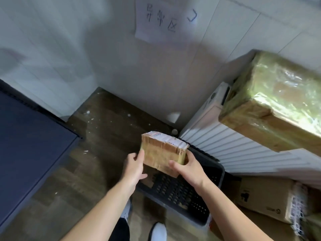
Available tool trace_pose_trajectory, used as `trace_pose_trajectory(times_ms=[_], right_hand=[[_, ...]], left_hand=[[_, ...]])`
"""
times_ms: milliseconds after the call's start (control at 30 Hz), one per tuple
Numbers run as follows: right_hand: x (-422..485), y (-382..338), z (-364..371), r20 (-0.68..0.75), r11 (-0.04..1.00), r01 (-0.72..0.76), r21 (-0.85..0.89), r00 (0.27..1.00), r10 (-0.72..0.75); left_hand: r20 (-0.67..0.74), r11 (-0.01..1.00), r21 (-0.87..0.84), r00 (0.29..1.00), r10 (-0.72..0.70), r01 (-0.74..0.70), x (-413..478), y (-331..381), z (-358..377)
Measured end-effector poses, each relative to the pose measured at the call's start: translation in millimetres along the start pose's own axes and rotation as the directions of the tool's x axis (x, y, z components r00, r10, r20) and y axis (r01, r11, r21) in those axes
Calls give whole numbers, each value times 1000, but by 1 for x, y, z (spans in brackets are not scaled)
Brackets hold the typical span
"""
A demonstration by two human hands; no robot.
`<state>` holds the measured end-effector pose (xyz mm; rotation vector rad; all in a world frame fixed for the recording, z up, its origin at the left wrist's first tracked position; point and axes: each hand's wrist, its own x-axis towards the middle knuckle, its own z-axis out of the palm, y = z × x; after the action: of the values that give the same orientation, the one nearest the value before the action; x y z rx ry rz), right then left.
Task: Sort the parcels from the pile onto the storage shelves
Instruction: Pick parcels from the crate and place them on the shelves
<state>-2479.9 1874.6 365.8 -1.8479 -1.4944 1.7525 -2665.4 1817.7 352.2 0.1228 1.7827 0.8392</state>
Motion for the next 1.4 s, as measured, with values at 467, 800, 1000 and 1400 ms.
trace_pose_trajectory(times_ms=[467,800,1000,1400], right_hand=[[-118,-133,-34,105,938,336,-89,939,-327],[-177,-215,-32,226,943,306,128,917,-328],[-200,-254,-30,315,900,433,46,849,-425],[-237,-317,-21,388,813,569,125,726,-568]], left_hand=[[132,893,-403,952,275,-202,-141,135,-41],[192,840,-265,828,527,-473,-221,165,-87],[178,761,-244,744,644,-601,-259,181,-109],[113,681,-182,673,731,-709,-322,204,-149]])
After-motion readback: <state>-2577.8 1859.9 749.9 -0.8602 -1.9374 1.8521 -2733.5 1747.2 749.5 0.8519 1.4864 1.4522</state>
